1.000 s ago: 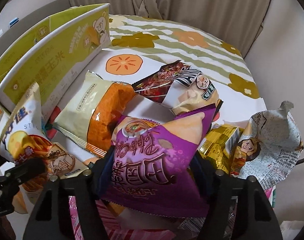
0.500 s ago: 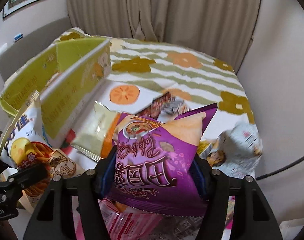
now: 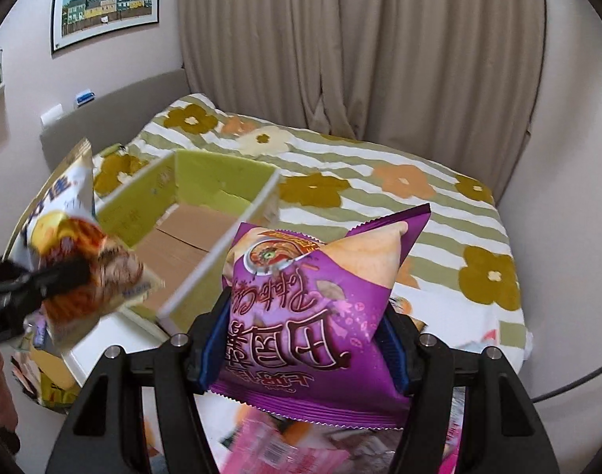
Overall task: Organize snacks
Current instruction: 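Lift the Oishi bag with left tool while right tool lifts purple bag, then drop the Oishi bag into the box with left tool while right tool drops purple bag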
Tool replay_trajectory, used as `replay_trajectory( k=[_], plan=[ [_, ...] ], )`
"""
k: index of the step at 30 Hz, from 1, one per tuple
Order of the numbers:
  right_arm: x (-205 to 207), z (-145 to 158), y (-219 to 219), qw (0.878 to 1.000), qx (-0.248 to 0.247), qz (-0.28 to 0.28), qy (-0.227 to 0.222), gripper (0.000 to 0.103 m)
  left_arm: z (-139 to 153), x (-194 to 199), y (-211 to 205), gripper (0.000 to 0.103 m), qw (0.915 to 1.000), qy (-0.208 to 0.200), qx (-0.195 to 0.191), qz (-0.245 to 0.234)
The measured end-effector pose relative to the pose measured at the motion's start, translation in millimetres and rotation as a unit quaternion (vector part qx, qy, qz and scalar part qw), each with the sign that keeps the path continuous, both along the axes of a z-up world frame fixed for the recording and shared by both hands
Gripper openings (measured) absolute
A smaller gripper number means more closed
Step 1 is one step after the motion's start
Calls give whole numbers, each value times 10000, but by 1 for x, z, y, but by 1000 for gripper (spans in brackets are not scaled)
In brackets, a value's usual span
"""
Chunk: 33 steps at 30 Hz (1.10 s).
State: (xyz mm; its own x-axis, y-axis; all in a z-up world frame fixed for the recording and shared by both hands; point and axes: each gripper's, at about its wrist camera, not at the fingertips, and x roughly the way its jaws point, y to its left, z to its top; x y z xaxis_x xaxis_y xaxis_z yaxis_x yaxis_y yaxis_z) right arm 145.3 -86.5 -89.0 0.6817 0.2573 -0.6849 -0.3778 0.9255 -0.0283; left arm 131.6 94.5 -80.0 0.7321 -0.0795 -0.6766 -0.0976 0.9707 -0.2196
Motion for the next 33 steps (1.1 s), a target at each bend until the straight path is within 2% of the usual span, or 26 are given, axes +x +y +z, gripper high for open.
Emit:
replay_trajectory(
  k=[5,10,14,19,20,22,23,24,28,31,33],
  plan=[
    [15,4,44,9999,86,30,70,61,-6,40,49,61,9995,287,100,-51],
    [41,-2,89,9995,207,-18,227,61,-22,80,78,61,9969,701,253,-269],
    [56,-9,117,9992,166,-124,350,61,-47,112,97,61,9910,1182,316,-543],
    [71,-23,139,9980,26,-347,519,61,-71,132,99,61,9824,1498,601,-940],
    [72,-25,141,9977,16,-393,548,61,-75,136,98,64,9804,1523,691,-1042],
    [74,-30,143,9971,-15,-483,588,61,-77,136,96,76,9797,1469,821,-1091],
    [75,-31,145,9968,-56,-531,594,61,-77,137,95,90,9794,1442,850,-1127],
    [75,-32,146,9964,-104,-595,588,61,-76,135,95,98,9797,1365,860,-1191],
    [75,-34,146,9950,-96,-797,593,61,-73,133,92,100,9769,1256,1105,-1333],
    [73,-35,143,9944,-15,-847,637,61,-71,130,97,100,9773,1246,1037,-1367],
    [70,-34,146,9947,-62,-810,633,61,-69,126,107,100,9802,1258,926,-1219]
  ],
)
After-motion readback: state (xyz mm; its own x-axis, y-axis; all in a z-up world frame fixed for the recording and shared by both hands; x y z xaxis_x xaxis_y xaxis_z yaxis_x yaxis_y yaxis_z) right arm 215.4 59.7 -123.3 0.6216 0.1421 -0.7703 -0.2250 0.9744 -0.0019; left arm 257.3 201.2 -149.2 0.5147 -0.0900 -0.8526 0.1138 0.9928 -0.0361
